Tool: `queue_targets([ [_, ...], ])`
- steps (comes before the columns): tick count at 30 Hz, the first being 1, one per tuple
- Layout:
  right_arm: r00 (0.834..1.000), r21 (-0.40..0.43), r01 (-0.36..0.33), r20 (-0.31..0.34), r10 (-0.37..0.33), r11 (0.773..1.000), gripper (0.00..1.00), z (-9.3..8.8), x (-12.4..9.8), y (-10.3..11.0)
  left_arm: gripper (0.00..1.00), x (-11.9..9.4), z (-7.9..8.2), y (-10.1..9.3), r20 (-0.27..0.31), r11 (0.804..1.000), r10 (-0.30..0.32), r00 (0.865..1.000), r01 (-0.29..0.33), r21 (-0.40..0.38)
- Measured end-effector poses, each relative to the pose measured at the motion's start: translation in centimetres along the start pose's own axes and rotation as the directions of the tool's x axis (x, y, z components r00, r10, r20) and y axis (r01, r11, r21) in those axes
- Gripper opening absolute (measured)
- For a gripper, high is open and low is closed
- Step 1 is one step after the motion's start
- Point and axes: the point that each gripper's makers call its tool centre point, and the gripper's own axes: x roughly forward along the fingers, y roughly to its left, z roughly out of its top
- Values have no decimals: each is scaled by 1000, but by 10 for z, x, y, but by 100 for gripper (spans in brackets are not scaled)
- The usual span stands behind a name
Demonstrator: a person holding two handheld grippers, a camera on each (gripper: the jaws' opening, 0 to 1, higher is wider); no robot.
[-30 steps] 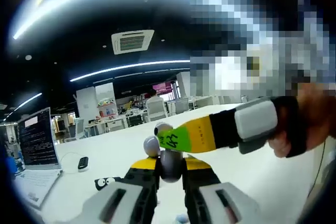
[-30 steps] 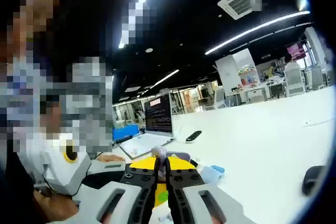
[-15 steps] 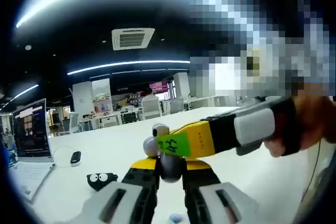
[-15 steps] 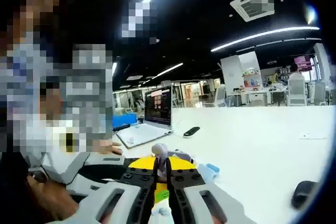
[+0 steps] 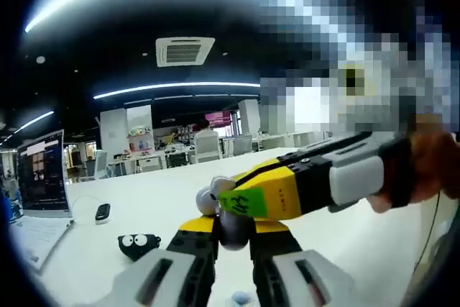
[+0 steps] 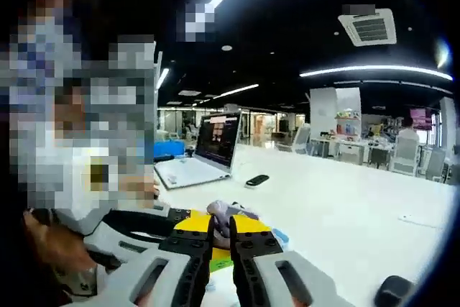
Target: Pick up the earbuds from the table and place the earbuds into the earbud case
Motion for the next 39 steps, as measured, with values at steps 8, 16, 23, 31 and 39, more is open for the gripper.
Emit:
queue_targets([
  [8, 997, -41, -53, -59, 51, 998, 11, -6, 3, 3, 19, 0, -2, -3, -11, 1000, -11, 1000, 11, 6],
  [16, 998, -40, -39, -46, 38, 998, 13, -2, 7, 8, 19, 2, -5, -4, -20, 1000, -15, 1000, 15, -26],
  [23, 998, -46, -34, -59, 31, 998, 6, -8, 9, -2, 19, 0, -8, -6, -27, 998, -29, 999, 28, -50],
  [31, 980, 160, -184, 100, 169, 970, 5, 6, -2, -12, 19, -2, -11, 2, -3, 992, -57, 998, 56, -113],
  [39, 827, -101, -501, -349, 441, 860, 5, -73, -61, -16, 19, -9, -22, 38, -15, 984, -20, 1000, 17, -179],
])
